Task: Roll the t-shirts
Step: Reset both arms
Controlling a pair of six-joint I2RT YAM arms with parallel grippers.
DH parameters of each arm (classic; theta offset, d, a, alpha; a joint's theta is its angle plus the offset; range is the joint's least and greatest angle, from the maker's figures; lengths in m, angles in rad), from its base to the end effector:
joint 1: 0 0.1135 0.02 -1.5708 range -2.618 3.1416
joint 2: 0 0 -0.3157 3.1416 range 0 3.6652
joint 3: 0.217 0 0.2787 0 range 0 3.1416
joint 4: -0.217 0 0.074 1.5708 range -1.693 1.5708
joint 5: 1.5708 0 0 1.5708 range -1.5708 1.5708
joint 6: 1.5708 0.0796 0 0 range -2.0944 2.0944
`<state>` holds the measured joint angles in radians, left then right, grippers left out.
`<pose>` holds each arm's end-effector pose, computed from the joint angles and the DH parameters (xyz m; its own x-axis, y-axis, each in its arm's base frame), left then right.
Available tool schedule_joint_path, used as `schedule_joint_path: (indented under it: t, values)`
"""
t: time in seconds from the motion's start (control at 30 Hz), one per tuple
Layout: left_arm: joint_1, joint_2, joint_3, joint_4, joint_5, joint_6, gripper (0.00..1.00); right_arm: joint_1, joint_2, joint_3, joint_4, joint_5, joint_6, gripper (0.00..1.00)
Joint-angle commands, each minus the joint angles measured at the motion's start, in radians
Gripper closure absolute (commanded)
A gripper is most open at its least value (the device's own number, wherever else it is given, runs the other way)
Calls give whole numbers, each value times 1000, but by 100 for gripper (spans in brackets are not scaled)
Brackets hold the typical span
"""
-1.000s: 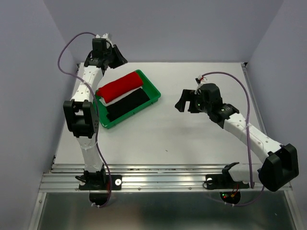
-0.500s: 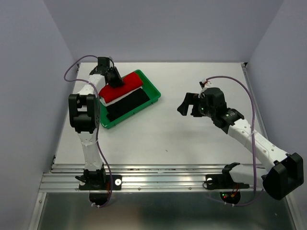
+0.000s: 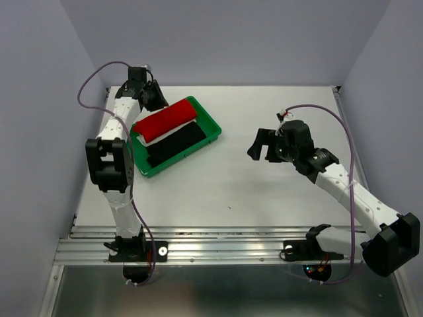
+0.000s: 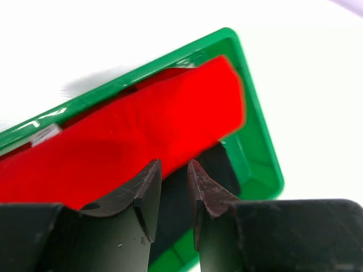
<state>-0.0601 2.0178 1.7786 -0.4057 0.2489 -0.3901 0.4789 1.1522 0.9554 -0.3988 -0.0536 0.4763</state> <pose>0.5537 -0.0530 0.3011 -0.6518 -0.3300 -0.6828 0.0074 0.8975 -0.4409 0.2620 0.1408 0.3215 -0.6715 0.1672 -0.7219 -0.2156 0.8880 0.4063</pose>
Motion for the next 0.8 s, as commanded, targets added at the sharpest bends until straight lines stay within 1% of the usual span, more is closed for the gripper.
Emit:
schedule_joint_path:
  t: [0.0, 0.07, 0.1, 0.23, 0.27, 0.33, 0.37, 0.57, 0.77]
  values:
    - [-21, -237, 52, -68, -39, 72, 61, -2, -16, 83, -131, 180, 5, 0]
    - [-33, -313, -2, -67, -25, 88, 57, -2, -22, 83, -172, 233, 13, 0]
    - [-40, -339, -22, -67, -23, 94, 56, -2, -25, 83, -210, 286, 19, 0]
    - [-86, -464, -122, -73, -23, 112, 55, -2, -40, 83, -294, 421, 64, 0]
    - [-108, -514, -172, -71, -37, 114, 55, -2, -49, 82, -329, 484, 94, 0]
    - [-130, -597, -234, -61, -34, 111, 54, -2, -65, 79, -360, 541, 139, 0]
    - [-151, -623, -296, -48, -30, 108, 53, -2, -83, 72, -382, 582, 149, 0]
    - [-221, -847, -523, 8, -14, 77, 48, -2, -172, 34, -406, 636, 189, 0]
    - [-233, -1027, -669, 2, -31, 62, 42, -2, -270, -3, -429, 666, 223, 0]
